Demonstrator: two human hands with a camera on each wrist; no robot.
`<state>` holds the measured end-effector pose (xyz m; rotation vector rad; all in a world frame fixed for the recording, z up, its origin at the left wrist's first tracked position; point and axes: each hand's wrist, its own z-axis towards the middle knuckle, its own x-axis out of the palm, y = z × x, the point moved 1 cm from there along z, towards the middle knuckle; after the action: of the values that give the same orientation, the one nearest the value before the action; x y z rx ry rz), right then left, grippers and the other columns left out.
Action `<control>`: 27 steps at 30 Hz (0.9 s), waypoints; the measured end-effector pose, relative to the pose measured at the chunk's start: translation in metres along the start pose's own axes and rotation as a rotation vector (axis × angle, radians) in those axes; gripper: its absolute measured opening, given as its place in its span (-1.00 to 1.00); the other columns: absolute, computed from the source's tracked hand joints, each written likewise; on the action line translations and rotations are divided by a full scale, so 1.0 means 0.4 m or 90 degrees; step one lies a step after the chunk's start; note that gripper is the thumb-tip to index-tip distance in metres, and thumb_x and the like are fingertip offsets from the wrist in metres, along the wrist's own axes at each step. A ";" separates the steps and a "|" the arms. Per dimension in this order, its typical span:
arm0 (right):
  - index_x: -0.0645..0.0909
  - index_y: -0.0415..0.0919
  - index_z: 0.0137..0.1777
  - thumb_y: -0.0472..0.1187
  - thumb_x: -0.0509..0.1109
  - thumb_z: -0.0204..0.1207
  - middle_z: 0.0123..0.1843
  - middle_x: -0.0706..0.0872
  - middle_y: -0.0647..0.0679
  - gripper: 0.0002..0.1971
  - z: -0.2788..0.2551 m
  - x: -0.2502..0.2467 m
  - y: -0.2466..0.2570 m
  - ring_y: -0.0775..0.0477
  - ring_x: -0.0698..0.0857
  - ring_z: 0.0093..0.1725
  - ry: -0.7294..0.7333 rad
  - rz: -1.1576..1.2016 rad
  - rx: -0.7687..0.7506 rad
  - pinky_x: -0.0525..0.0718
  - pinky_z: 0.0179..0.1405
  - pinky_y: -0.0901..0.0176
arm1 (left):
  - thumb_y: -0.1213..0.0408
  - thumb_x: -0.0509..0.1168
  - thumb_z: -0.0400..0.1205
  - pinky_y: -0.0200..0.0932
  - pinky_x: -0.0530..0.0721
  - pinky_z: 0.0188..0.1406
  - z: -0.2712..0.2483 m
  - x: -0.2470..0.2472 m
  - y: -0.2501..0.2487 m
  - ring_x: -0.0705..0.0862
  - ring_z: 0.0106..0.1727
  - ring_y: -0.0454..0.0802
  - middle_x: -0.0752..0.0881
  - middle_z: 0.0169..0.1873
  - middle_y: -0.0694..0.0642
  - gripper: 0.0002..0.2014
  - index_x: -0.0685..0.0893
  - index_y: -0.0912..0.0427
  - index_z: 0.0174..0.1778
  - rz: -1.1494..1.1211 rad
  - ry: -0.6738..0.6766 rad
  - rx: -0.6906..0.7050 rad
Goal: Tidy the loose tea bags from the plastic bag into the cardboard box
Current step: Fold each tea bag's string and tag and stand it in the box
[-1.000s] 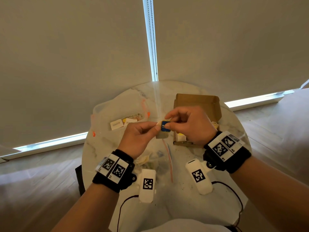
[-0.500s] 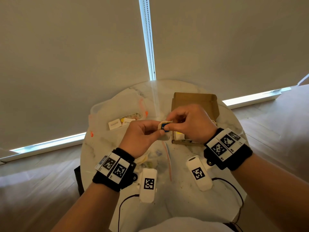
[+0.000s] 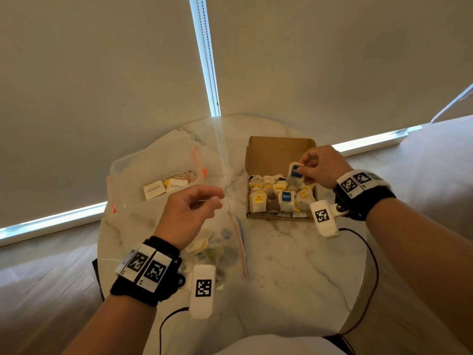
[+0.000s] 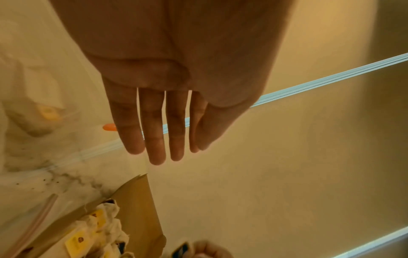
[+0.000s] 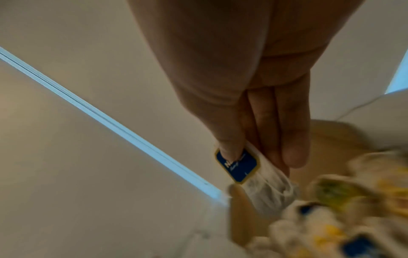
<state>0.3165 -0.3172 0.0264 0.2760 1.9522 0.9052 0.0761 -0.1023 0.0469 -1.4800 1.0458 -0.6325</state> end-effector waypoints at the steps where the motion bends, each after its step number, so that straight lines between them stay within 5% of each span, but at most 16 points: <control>1: 0.64 -0.19 -0.09 -0.30 0.51 0.52 -0.17 0.81 -0.14 -0.91 0.013 0.016 -0.038 -0.03 0.80 -0.34 0.003 -0.036 0.038 0.71 -0.43 0.24 | 0.47 0.36 0.65 -0.06 0.79 -0.04 0.000 -0.002 0.009 0.82 -0.01 0.06 0.86 -0.06 0.06 -0.82 0.79 0.12 0.00 -0.003 -0.001 -0.009; 5: 0.66 -0.20 -0.14 -0.29 0.55 0.48 -0.23 0.79 -0.16 -0.90 0.042 0.097 -0.138 -0.06 0.79 -0.41 0.044 -0.080 0.151 0.67 -0.50 0.22 | 0.47 0.34 0.66 -0.18 0.78 -0.12 0.002 -0.008 0.048 0.83 -0.04 0.05 0.86 -0.07 0.07 -0.82 0.79 0.15 0.02 -0.012 -0.007 -0.039; 9: 0.73 -0.15 -0.22 -0.20 0.60 0.44 -0.17 0.80 -0.11 -0.90 0.068 0.143 -0.161 -0.01 0.72 -0.27 0.040 -0.193 0.169 0.65 -0.28 0.18 | 0.47 0.35 0.65 -0.19 0.77 -0.15 0.000 -0.024 0.077 0.84 -0.04 0.05 0.85 -0.05 0.09 -0.83 0.80 0.15 0.02 -0.013 -0.019 -0.060; 15: 0.71 -0.18 0.02 -0.11 0.60 0.44 0.02 0.72 -0.14 -0.76 0.067 0.162 -0.153 -0.12 0.63 -0.10 -0.005 -0.350 0.151 0.50 -0.17 0.13 | 0.45 0.37 0.64 -0.21 0.74 -0.20 -0.010 -0.101 0.113 0.81 -0.05 0.05 0.85 -0.06 0.09 -0.83 0.80 0.09 -0.04 0.015 -0.110 -0.092; 17: 0.69 -0.17 -0.12 -0.10 0.50 0.52 -0.12 0.70 -0.11 -0.85 0.049 0.171 -0.129 -0.08 0.59 -0.16 -0.040 -0.314 0.074 0.49 -0.18 0.13 | 0.41 0.40 0.63 -0.15 0.73 -0.14 -0.019 -0.155 0.134 0.78 0.00 0.04 0.83 -0.05 0.04 -0.83 0.79 0.02 -0.07 0.065 -0.170 -0.111; 21: 0.59 -0.28 -0.48 0.13 0.34 0.61 -0.49 0.59 -0.09 -0.45 -0.028 0.251 -0.030 -0.02 0.51 -0.44 0.042 -0.157 -0.069 0.38 -0.34 0.15 | 0.20 0.45 0.61 0.04 0.65 0.23 -0.039 -0.230 0.179 0.69 0.18 0.04 0.74 0.14 -0.02 -0.82 0.73 0.01 0.13 0.249 -0.217 -0.167; 24: 0.74 -0.24 -0.37 0.32 0.26 0.57 -0.38 0.80 -0.01 -0.38 -0.074 0.356 0.046 0.00 0.74 -0.32 0.245 -0.002 0.045 0.67 -0.22 0.10 | -0.01 0.45 0.59 0.07 0.53 0.37 -0.033 -0.231 0.235 0.55 0.40 0.10 0.58 0.38 0.09 -0.48 0.54 0.06 0.43 0.333 -0.146 -0.250; 27: 0.74 -0.25 -0.23 0.12 0.44 0.56 -0.20 0.86 -0.09 -0.60 -0.089 0.422 0.076 -0.01 0.80 -0.31 0.274 0.101 0.098 0.75 -0.38 0.15 | -0.18 0.40 0.56 0.14 0.48 0.46 -0.030 -0.218 0.298 0.52 0.47 0.16 0.53 0.47 0.17 -0.27 0.38 0.08 0.58 0.317 -0.074 -0.351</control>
<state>0.1912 -0.2246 -0.0534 0.3511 2.4319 0.9773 -0.0044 -0.0252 -0.0509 -1.6002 1.5015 0.1094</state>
